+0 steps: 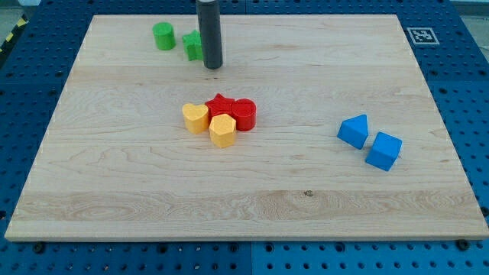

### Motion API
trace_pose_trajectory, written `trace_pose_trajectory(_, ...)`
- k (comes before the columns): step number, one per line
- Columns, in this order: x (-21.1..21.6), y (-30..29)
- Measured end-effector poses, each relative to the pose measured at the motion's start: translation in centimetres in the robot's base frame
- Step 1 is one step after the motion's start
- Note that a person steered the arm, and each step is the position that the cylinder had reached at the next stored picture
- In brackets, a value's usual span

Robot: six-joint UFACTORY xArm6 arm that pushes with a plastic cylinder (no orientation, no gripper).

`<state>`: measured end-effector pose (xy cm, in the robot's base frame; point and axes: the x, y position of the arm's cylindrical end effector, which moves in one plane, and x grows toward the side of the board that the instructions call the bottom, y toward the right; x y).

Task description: Point your arm at bottom right

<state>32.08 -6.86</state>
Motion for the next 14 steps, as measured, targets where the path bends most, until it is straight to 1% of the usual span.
trace_pose_trajectory(1,-1.8,-2.9)
trace_pose_trajectory(2,-1.5,-2.7)
trace_pose_trajectory(3,-0.4,1.8)
trace_pose_trajectory(4,0.4,9.6)
trace_pose_trajectory(5,1.0,15.1)
trace_pose_trajectory(6,1.0,19.3)
trace_pose_trajectory(8,1.2,39.9)
trace_pose_trajectory(9,1.5,41.4)
trace_pose_trajectory(11,1.7,41.3)
trace_pose_trajectory(14,3.0,41.3)
